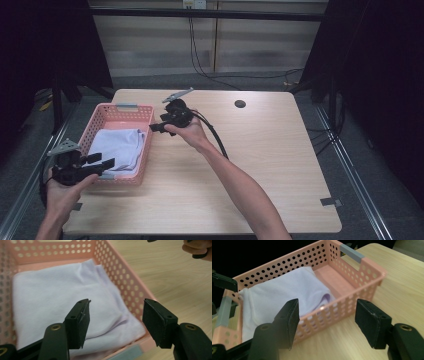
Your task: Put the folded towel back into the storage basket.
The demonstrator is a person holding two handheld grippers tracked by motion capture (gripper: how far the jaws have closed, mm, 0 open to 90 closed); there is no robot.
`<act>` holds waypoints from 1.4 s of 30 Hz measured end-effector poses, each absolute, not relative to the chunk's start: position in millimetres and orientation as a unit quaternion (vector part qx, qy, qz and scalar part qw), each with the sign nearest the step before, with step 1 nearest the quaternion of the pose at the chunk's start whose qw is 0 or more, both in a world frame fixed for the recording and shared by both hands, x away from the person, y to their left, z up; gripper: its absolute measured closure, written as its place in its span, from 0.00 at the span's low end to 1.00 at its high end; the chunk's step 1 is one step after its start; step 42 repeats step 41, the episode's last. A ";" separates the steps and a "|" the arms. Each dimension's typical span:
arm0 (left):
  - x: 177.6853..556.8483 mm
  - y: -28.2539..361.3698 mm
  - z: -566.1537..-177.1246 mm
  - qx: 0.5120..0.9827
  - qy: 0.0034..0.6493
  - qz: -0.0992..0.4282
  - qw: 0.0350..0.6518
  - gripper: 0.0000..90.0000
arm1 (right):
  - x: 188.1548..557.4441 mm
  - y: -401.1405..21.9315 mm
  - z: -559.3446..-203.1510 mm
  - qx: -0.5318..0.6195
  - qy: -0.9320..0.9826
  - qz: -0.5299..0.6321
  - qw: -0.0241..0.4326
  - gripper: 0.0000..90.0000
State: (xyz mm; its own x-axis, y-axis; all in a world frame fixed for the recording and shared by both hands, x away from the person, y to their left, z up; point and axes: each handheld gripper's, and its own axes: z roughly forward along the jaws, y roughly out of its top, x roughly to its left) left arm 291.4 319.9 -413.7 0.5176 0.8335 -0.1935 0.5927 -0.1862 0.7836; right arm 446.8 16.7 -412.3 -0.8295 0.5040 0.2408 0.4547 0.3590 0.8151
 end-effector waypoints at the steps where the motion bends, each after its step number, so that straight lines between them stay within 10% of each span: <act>1: 290.7 313.5 -414.6 0.757 0.471 0.135 0.432 0.44 | 443.0 9.7 -412.9 0.292 0.821 0.489 0.025 0.40; 29: 278.4 160.8 -432.0 0.812 0.364 0.063 0.452 0.30 | 291.9 -226.4 -429.9 0.378 0.787 0.475 0.109 0.39; 42: 241.2 162.1 -469.9 0.834 0.356 0.053 0.418 0.37 | 230.1 -300.5 -456.9 0.457 0.759 0.444 0.132 0.37</act>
